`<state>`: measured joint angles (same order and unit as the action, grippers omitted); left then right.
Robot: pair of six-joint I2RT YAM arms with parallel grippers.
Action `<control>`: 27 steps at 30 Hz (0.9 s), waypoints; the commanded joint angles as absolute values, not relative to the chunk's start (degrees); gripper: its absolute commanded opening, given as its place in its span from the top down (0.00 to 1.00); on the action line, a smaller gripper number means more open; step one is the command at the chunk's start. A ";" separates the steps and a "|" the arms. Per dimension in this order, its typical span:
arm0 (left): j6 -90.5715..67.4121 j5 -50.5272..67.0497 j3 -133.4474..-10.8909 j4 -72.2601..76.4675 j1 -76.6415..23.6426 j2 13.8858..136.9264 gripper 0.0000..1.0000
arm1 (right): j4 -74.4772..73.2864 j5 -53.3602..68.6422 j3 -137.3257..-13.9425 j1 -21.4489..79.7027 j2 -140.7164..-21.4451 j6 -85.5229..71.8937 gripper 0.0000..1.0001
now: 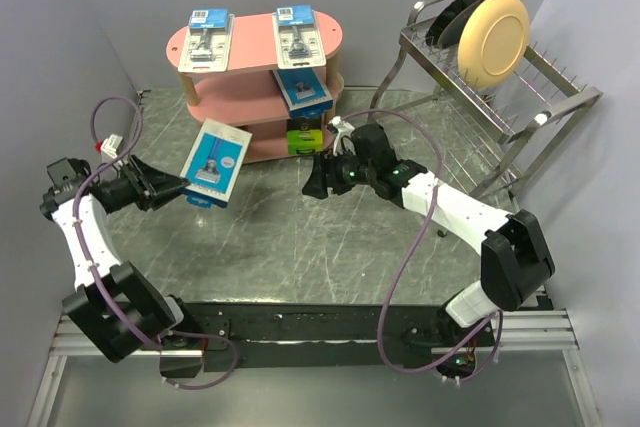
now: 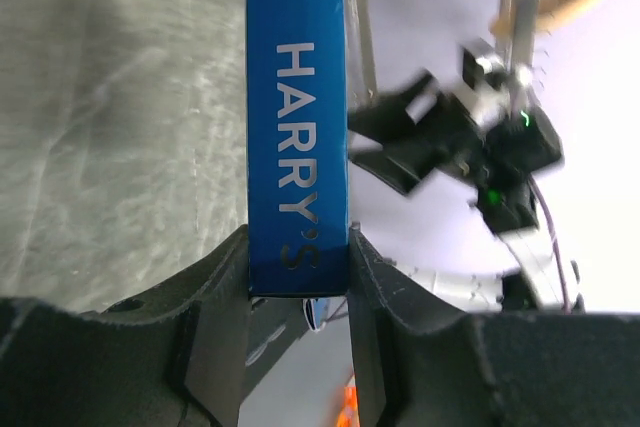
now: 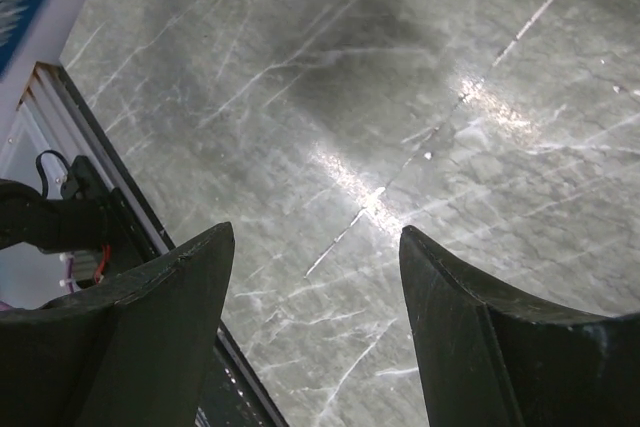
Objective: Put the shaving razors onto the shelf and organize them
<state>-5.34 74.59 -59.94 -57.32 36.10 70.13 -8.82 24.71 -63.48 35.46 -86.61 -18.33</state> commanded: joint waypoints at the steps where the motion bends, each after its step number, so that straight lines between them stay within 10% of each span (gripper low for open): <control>1: -32.39 70.93 -53.80 -28.71 36.65 70.14 0.91 | -8.79 23.64 -67.41 36.30 -86.57 -16.00 0.25; 8: -63.18 66.80 -47.02 6.76 34.11 70.22 0.91 | -9.32 23.12 -65.66 36.47 -85.17 -15.38 0.25; 27: -50.88 72.60 -58.71 -18.56 31.55 68.47 0.93 | -10.90 22.76 -64.25 35.25 -84.02 -13.36 0.25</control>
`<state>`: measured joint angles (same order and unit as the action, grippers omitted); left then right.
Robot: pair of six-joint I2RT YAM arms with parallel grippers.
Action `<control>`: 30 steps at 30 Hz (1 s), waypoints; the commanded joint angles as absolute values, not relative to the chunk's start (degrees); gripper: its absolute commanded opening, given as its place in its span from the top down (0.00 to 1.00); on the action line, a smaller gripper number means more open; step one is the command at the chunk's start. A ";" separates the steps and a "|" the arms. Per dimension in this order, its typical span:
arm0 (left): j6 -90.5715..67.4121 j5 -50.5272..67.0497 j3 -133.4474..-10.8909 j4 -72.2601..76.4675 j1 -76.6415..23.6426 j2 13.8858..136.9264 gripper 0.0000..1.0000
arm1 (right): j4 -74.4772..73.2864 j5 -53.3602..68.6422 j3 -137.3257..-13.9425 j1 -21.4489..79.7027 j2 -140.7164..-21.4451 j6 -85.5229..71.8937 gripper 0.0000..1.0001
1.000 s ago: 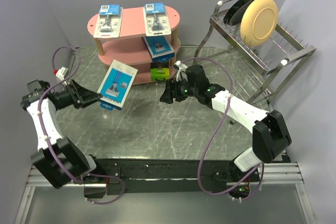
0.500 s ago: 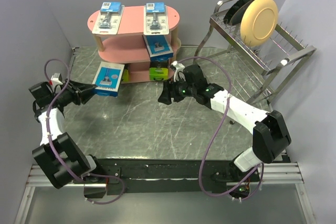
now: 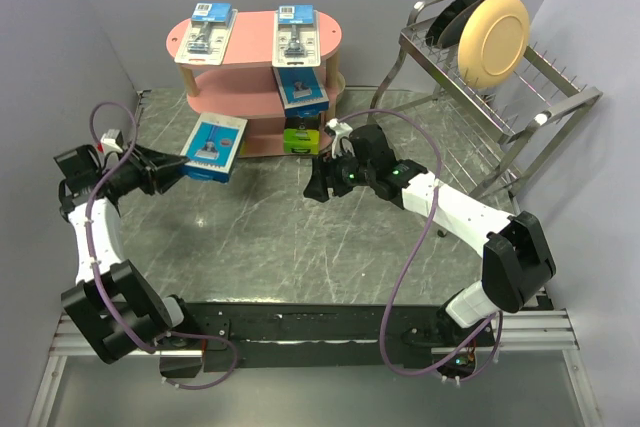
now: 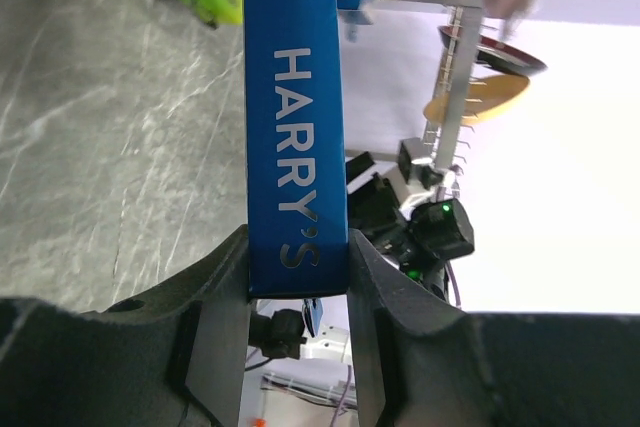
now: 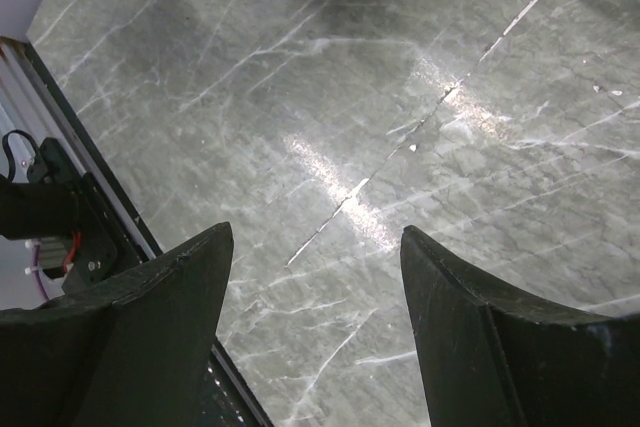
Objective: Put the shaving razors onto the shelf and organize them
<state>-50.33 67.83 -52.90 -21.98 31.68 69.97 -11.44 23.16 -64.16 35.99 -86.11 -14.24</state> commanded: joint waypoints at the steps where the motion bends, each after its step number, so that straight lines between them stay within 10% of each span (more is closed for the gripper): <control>1: -52.28 72.60 -58.97 -14.54 31.55 68.90 0.93 | -10.81 22.85 -64.42 35.16 -84.55 -13.53 0.25; 30: -80.86 52.12 -60.99 20.48 21.89 92.27 0.89 | -10.64 21.27 -64.42 34.98 -85.08 -12.74 0.24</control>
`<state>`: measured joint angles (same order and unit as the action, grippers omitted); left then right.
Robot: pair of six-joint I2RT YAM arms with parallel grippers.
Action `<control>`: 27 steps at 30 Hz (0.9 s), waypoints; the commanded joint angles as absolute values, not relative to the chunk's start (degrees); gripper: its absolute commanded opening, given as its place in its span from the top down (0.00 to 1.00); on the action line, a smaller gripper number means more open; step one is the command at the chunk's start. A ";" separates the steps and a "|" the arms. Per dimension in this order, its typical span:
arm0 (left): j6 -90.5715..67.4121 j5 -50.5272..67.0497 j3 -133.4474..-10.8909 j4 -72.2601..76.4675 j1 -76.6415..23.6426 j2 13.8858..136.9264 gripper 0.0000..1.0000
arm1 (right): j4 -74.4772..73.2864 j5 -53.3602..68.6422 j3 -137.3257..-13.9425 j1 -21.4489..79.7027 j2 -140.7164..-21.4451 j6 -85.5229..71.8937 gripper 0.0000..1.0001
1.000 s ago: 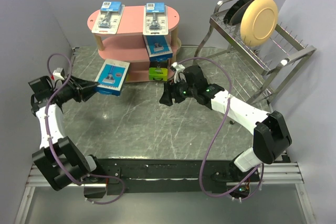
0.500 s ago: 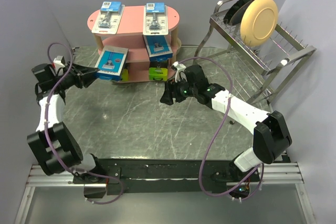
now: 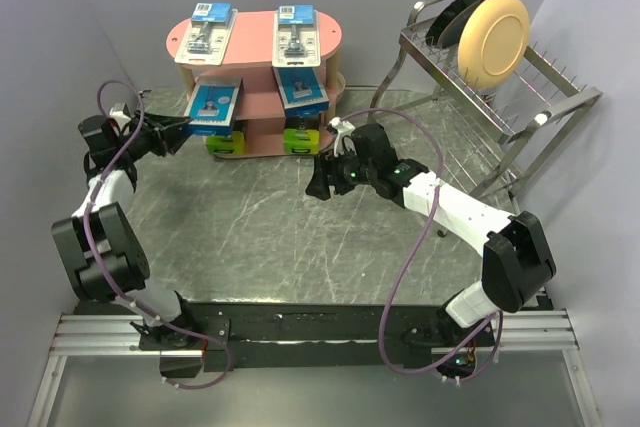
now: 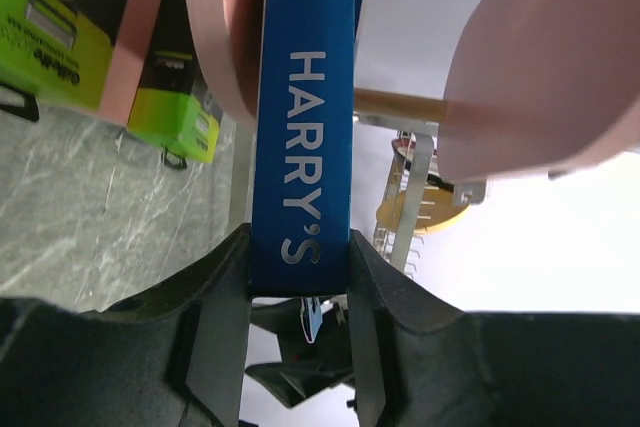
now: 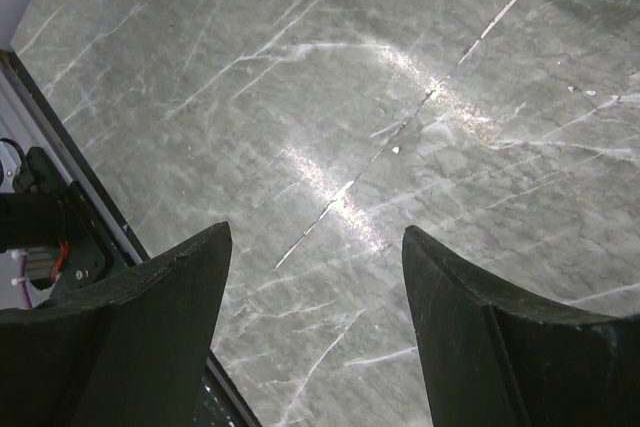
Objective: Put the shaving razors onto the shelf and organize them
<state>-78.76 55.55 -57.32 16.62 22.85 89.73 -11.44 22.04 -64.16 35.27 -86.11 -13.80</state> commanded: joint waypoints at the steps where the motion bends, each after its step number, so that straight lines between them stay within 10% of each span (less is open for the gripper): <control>1: -80.95 51.95 -61.78 20.39 21.54 92.81 0.89 | -10.46 21.18 -64.42 34.98 -85.17 -12.83 0.24; 27: -86.04 43.51 -63.28 11.43 16.96 96.59 0.92 | -10.11 21.45 -65.48 34.98 -88.24 -13.45 0.23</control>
<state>-84.36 46.48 -62.06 16.12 16.99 95.29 -11.42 21.87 -64.16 35.24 -88.18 -13.82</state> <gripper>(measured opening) 0.420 0.765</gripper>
